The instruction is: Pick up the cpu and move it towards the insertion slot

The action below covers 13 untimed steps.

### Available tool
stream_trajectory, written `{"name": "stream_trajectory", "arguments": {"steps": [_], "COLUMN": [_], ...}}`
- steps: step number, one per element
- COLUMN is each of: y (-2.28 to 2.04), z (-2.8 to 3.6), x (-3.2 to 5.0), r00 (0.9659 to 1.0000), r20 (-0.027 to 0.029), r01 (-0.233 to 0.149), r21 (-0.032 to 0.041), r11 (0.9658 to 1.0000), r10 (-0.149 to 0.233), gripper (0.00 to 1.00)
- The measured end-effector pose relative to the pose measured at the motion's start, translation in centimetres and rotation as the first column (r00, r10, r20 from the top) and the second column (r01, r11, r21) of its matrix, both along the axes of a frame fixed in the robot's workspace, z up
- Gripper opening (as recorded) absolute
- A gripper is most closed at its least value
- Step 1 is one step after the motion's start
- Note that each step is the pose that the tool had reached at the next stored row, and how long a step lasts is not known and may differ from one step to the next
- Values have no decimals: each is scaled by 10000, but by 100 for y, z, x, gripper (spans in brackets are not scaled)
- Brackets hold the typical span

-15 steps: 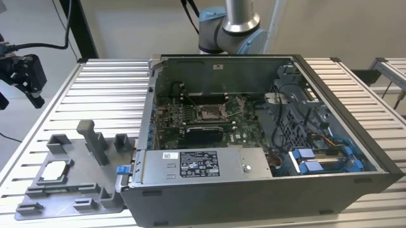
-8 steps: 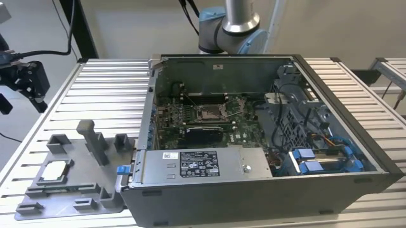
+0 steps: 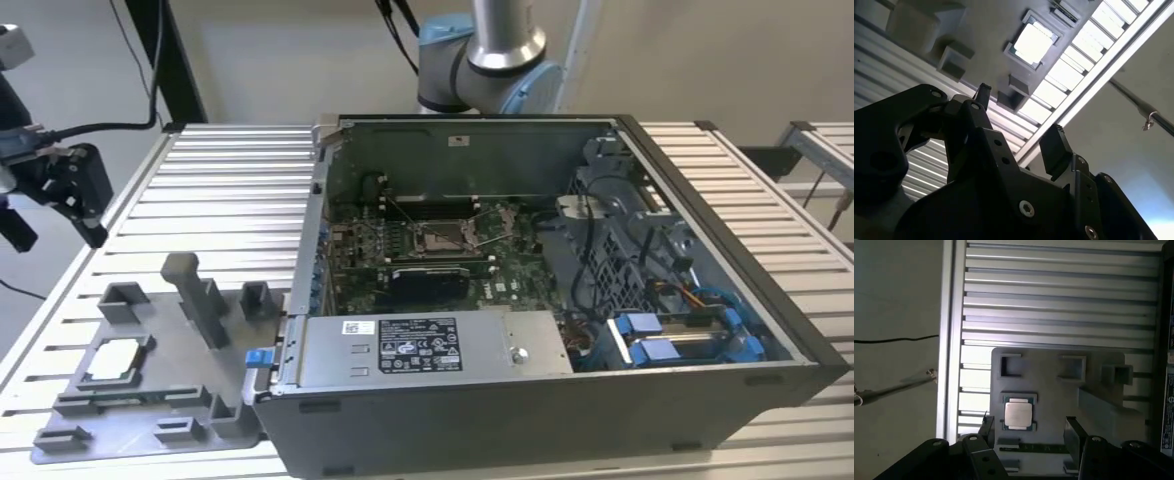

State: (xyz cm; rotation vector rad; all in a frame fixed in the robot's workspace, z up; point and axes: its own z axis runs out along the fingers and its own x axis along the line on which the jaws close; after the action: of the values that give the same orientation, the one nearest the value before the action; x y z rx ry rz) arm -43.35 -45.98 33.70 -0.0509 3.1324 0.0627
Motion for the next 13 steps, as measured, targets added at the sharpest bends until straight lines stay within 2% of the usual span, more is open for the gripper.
{"name": "stream_trajectory", "arguments": {"steps": [3,13], "y": [0,-2], "z": [-55,-227], "x": [0,-5], "r00": [10000,10000], "r20": [34,37], "r01": [0,-1], "r21": [-2,-30], "r11": [10000,10000], "r10": [0,1], "gripper": [100,100]}}
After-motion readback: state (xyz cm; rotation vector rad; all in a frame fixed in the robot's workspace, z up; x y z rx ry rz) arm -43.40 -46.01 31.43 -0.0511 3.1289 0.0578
